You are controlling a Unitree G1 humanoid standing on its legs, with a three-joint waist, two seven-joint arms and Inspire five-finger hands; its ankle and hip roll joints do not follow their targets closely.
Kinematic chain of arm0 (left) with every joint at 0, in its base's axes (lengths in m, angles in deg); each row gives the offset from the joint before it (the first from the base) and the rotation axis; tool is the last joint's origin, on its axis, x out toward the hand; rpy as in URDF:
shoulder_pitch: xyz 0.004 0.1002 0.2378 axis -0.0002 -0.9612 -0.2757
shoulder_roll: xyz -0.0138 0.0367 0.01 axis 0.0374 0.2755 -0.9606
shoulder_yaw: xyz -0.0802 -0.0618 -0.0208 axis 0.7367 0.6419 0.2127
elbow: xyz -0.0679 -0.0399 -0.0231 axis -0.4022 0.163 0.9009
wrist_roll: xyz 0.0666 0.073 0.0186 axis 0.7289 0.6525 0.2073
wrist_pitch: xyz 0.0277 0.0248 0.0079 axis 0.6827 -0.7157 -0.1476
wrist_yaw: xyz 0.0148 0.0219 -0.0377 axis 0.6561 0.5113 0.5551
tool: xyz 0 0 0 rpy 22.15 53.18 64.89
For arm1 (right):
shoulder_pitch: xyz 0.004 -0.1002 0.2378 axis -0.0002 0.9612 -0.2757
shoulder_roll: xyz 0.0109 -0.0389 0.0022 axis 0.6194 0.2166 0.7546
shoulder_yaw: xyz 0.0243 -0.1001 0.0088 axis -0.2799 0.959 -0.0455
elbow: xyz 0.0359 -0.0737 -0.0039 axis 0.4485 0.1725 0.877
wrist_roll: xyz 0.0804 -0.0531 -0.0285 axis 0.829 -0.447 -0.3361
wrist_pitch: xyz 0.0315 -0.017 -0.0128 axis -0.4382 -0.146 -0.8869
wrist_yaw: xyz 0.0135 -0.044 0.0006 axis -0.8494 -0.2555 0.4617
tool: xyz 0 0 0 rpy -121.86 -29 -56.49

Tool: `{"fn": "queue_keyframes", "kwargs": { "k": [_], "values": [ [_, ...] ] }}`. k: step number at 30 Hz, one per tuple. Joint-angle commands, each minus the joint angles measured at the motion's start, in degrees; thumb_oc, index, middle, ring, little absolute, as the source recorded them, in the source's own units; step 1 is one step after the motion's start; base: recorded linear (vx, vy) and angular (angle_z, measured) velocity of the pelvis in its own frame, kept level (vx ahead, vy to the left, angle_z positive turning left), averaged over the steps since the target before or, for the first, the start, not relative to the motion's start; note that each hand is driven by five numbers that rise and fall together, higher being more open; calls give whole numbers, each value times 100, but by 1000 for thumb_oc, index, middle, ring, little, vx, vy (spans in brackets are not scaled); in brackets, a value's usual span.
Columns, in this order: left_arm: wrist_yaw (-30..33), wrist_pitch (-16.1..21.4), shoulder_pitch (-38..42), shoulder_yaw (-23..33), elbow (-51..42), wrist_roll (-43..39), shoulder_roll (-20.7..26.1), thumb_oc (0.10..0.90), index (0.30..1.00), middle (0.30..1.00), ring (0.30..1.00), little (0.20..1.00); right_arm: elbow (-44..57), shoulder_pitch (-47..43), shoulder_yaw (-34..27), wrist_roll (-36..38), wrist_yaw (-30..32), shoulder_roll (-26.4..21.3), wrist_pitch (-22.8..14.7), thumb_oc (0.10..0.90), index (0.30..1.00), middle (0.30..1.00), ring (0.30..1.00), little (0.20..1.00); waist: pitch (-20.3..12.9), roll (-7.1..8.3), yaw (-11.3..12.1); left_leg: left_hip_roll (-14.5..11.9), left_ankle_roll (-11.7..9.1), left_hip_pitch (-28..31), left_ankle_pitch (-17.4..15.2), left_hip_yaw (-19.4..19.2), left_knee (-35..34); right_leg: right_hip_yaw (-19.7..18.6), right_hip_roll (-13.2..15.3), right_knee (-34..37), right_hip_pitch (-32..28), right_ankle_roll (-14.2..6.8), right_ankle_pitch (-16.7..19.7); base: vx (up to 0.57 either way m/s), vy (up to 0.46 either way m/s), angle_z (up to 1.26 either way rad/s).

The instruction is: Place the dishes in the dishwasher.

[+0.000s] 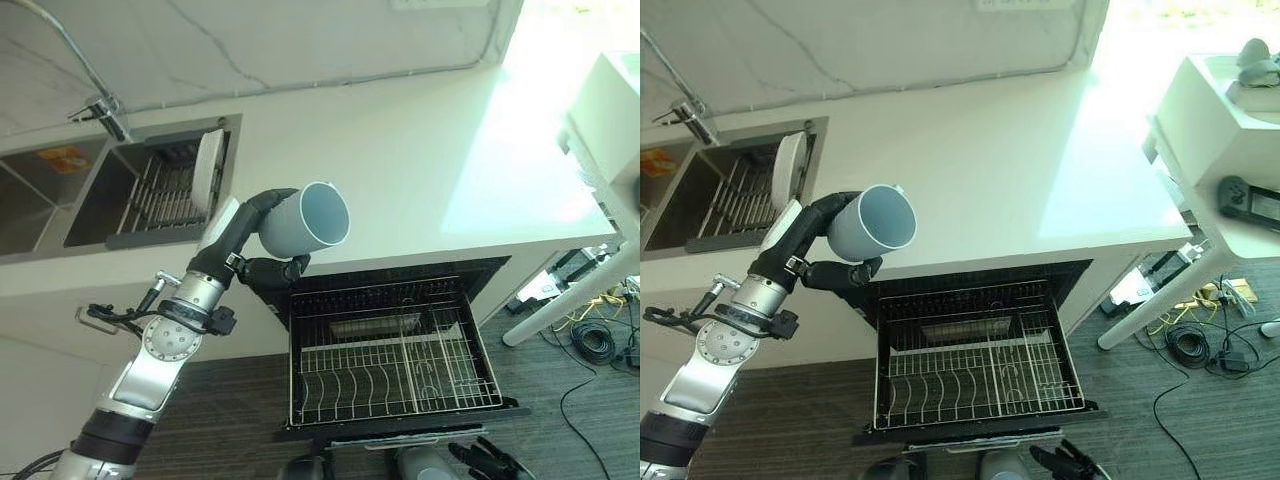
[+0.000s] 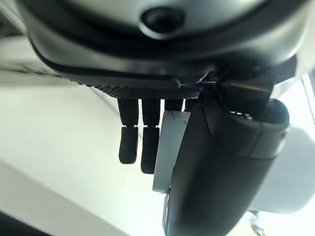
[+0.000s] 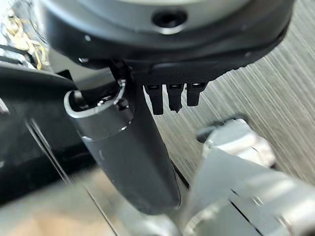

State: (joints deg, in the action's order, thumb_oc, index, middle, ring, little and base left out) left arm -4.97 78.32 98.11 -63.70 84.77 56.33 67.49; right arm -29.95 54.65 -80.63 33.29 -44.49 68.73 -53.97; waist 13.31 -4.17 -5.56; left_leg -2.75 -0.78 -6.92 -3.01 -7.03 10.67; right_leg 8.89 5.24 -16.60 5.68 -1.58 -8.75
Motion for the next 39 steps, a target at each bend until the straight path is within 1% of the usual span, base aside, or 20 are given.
{"fn": "queue_keyframes", "kwargs": {
  "k": [1,7,12,15,19,21,22,23,26,27,28,29,30,31,32,33,34,35,37,39],
  "values": [
    [294,522,443,551,-465,-220,103,400,300,300,300,300,66,104,-51,168,96,-38,-23,800,900,900,900,900,-383,44,93,-124,-40,-119,-1024,-29,652,-55,280,-58,253,-654,-193,10,-6,6],
    [251,490,466,549,-460,-251,133,400,300,300,300,300,95,132,-79,249,207,43,-13,800,900,900,900,900,-416,69,90,-114,0,-101,-1073,-69,652,-131,232,-58,290,-669,-191,1,-11,-6],
    [245,505,457,511,-443,-324,139,400,300,300,300,300,69,152,-205,485,268,32,-143,800,900,900,900,900,-439,92,76,-191,-3,-41,-1087,-207,652,-91,232,-58,273,-665,-205,9,-13,-10],
    [142,506,437,499,-460,-445,114,400,300,300,300,300,198,189,-410,782,342,-4,-283,800,900,900,900,900,-442,126,30,-269,-18,22,-1103,-362,652,-27,279,-58,280,-692,-192,-1,-10,-6],
    [-18,535,483,421,-442,-682,25,400,300,300,300,300,548,304,-769,1130,451,-41,-621,800,900,900,900,900,-424,197,-110,-320,8,138,-1159,-596,652,-55,325,-58,317,-749,-129,-7,2,-15],
    [-63,556,518,388,-429,-827,-8,400,300,300,300,300,752,379,-896,1041,495,-53,-835,800,900,900,900,900,-406,229,-198,-331,27,205,-1190,-714,652,-70,356,-58,340,-786,-85,-20,32,-20],
    [-101,578,551,359,-413,-945,-46,400,300,300,300,300,888,431,-971,860,557,-67,-1026,800,900,900,900,900,-397,249,-254,-335,40,247,-1214,-790,652,-92,375,-58,365,-814,-51,-35,48,-29],
    [-140,592,576,342,-398,-1077,-75,400,300,300,300,300,1022,457,-1016,852,580,-69,-1145,800,900,900,900,900,-394,262,-302,-329,50,271,-1235,-833,652,-117,384,-58,393,-832,-23,-39,51,-35],
    [-213,605,652,258,-337,-1248,-209,400,300,300,300,300,1691,578,-1149,1001,760,-47,-1443,800,900,900,900,900,-398,329,-467,-274,94,344,-1320,-917,652,-286,373,-58,525,-897,89,-22,38,-49],
    [-266,605,679,218,-305,-1299,-282,400,300,300,300,300,1942,621,-1207,1050,777,-41,-1553,800,900,900,900,900,-393,342,-534,-248,117,405,-1394,-926,652,-352,354,-58,536,-934,94,-14,23,-50],
    [-300,612,696,209,-298,-1352,-303,400,300,300,300,300,2021,632,-1226,1082,794,-34,-1638,800,900,900,900,900,-404,363,-543,-234,124,382,-1359,-948,652,-390,353,-58,589,-928,143,-1,40,-59],
    [-381,604,708,194,-270,-1558,-422,400,300,300,300,300,2555,698,-1368,1176,718,-54,-1749,800,900,900,900,900,-388,407,-664,-192,170,458,-1412,-995,652,-479,338,-58,649,-958,210,2,37,-45],
    [-408,601,707,191,-263,-1627,-452,400,300,300,300,300,2700,728,-1404,1179,712,-53,-1790,800,900,900,900,900,-382,400,-689,-188,185,501,-1464,-1005,652,-495,329,-58,634,-976,191,8,42,-49],
    [-481,592,705,197,-234,-1773,-529,400,300,300,300,300,3008,761,-1476,1202,667,-52,-1882,800,900,900,900,900,-379,434,-741,-166,205,513,-1438,-1048,652,-531,330,-58,683,-971,254,19,39,-45],
    [-511,540,715,192,-232,-1838,-612,400,300,300,300,300,3337,792,-1530,1155,681,-41,-1920,800,900,900,900,900,-373,434,-786,-158,225,564,-1487,-1079,652,-544,328,-58,685,-989,251,-32,27,-51],
    [-528,516,714,190,-218,-1930,-707,400,300,300,300,300,3749,839,-1580,999,763,-12,-2065,800,900,900,900,900,-375,468,-839,-137,244,573,-1458,-1149,652,-572,340,-58,745,-986,318,4,56,-52],
    [-511,468,678,212,-223,-1999,-851,400,300,300,300,300,4426,898,-1663,761,952,-16,-2033,800,900,900,900,900,-353,467,-931,-134,271,656,-1525,-1208,652,-569,331,-58,737,-1010,311,-17,53,-53],
    [-477,457,649,221,-220,-2044,-935,400,300,300,300,300,4814,949,-1720,548,1076,-9,-2063,800,900,900,900,900,-346,478,-985,-128,287,688,-1535,-1257,652,-581,324,-58,753,-1014,330,12,62,-58],
    [-420,477,582,242,-187,-2153,-1086,400,300,300,300,300,5398,1042,-1827,150,1308,-14,-2214,800,900,900,900,900,-349,497,-1080,-119,314,738,-1554,-1361,652,-600,314,-58,785,-1017,361,-2,46,-64],
    [-368,486,522,248,-137,-2387,-1282,400,300,300,300,300,5934,1088,-1933,-41,1399,-39,-2381,800,900,900,900,900,-360,510,-1180,-118,337,794,-1573,-1461,652,-631,296,-58,816,-1008,389,17,57,-72]
  ]
}}
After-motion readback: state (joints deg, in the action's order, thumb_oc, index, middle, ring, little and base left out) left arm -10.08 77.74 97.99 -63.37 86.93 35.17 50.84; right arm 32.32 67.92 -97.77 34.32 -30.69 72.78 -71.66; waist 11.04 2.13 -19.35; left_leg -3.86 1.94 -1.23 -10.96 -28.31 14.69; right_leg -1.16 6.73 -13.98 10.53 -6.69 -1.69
